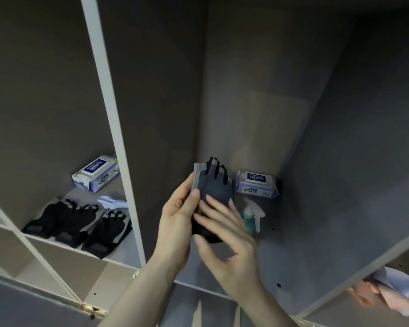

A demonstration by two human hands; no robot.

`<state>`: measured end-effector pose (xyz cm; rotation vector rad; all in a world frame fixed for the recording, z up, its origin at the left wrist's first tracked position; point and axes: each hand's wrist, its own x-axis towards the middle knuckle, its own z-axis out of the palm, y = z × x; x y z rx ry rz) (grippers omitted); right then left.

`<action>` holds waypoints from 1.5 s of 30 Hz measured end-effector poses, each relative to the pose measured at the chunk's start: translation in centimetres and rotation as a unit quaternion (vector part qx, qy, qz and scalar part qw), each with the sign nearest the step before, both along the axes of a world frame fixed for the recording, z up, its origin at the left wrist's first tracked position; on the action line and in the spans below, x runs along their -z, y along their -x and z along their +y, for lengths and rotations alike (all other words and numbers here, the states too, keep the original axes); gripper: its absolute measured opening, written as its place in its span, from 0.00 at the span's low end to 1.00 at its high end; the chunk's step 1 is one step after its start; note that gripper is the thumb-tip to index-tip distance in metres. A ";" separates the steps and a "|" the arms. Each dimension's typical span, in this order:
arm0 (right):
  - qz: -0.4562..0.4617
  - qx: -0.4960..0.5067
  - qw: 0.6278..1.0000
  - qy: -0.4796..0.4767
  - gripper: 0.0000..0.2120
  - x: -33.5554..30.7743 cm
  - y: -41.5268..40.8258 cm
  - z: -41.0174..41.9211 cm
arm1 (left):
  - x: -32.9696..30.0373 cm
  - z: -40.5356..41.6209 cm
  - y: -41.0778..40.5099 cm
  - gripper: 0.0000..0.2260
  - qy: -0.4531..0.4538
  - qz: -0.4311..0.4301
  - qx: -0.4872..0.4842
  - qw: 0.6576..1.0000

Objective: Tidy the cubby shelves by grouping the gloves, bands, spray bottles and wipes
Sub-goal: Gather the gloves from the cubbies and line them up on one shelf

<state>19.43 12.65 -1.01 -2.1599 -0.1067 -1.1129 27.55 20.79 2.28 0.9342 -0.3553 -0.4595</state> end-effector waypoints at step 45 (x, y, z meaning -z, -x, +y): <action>0.260 -0.151 0.891 -0.340 0.28 4.3 -0.7 8.2 | 7.6 15.4 -0.3 0.17 -0.262 -0.179 -0.066 0.946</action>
